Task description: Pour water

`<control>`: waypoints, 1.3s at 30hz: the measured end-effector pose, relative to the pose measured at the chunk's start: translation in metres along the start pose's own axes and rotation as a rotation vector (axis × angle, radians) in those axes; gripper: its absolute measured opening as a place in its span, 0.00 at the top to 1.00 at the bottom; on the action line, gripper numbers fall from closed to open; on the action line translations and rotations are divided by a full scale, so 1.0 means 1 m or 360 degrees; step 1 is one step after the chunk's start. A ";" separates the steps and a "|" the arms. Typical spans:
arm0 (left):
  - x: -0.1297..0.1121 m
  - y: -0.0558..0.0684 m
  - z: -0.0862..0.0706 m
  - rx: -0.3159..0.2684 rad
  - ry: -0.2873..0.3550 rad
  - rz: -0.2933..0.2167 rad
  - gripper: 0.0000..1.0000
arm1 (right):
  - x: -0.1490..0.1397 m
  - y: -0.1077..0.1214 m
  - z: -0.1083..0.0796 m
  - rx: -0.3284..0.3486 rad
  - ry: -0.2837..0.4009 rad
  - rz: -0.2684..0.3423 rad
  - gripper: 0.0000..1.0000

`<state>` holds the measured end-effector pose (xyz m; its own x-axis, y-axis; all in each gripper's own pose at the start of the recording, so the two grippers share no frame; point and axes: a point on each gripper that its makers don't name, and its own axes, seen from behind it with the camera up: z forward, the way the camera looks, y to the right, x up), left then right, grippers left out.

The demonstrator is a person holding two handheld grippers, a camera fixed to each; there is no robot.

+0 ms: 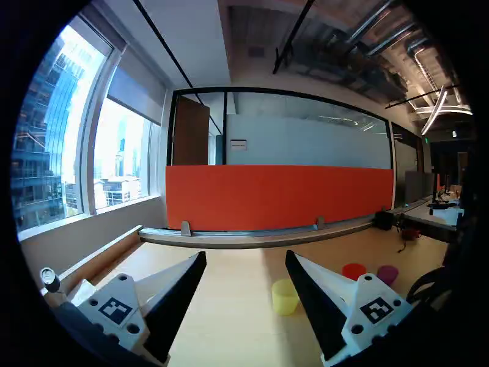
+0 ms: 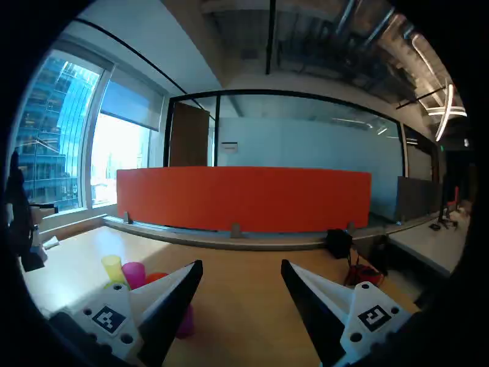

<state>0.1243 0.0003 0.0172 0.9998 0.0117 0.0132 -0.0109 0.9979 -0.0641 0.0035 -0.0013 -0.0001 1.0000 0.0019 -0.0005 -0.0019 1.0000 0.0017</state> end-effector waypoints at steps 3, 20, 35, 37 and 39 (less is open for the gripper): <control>0.020 0.002 0.002 -0.0025 0.0007 0.0019 0.04 | 0.019 -0.007 0.000 0.0016 0.0007 0.0016 0.01; 0.097 0.010 0.008 -0.0134 0.0018 0.0065 0.04 | 0.099 -0.031 0.002 0.0124 0.0081 -0.0002 0.01; 0.100 0.036 0.015 -0.0373 -0.0024 0.0055 0.04 | 0.100 -0.063 -0.005 0.0349 0.0074 -0.0064 0.01; 0.097 0.041 0.014 -0.0422 -0.0030 0.0057 0.04 | 0.102 -0.069 -0.008 0.0399 0.0075 -0.0069 0.01; 0.096 0.046 0.013 -0.0468 -0.0035 0.0064 0.04 | 0.104 -0.075 -0.011 0.0448 0.0078 -0.0073 0.01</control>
<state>0.2194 0.0477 0.0290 0.9981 0.0554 0.0261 -0.0427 0.9352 -0.3515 0.1075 -0.0762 -0.0112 0.9978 -0.0368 -0.0553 0.0507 0.9593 0.2778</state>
